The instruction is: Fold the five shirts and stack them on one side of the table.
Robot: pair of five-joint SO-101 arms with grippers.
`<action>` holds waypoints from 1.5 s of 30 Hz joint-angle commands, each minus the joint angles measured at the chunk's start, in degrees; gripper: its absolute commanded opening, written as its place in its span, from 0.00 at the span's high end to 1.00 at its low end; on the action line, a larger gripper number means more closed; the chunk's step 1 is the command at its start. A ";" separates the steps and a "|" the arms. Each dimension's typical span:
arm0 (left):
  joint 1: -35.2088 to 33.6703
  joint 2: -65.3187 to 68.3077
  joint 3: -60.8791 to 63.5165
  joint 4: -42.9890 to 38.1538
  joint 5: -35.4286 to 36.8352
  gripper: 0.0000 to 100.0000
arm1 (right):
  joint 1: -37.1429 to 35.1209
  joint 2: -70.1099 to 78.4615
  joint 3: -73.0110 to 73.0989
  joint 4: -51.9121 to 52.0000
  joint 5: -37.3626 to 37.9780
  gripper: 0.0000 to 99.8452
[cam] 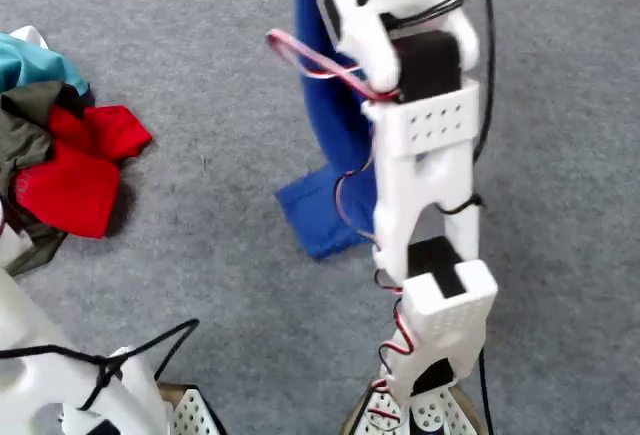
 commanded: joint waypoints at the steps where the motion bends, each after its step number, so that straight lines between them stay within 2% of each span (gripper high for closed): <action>1: 0.00 -1.27 5.10 -4.66 -0.09 0.92 | -2.07 -6.29 -7.08 -2.46 0.35 1.00; 7: 0.44 -0.92 9.32 -11.69 0.09 0.92 | 2.24 -10.15 -8.92 3.78 0.35 1.00; 10: 4.75 -0.84 11.16 -12.92 0.09 0.92 | 7.87 -9.19 -8.84 13.19 0.35 1.00; 16: 17.05 -1.19 23.12 -18.11 0.18 0.92 | 19.47 -1.45 -8.92 35.43 0.35 1.00; 22: 20.40 -1.01 28.04 -18.90 0.09 0.92 | 32.13 12.35 -8.92 49.58 0.44 1.00; 26: 20.48 -1.01 27.96 -18.90 -0.18 0.92 | 42.07 21.05 -9.10 50.46 2.20 1.00; 37: 20.75 -0.84 28.22 -18.64 0.18 0.92 | 65.01 26.42 -6.64 50.73 23.38 1.00; 45: 31.65 -0.84 28.31 -18.81 0.35 0.92 | 80.66 26.33 -0.75 50.64 35.78 1.00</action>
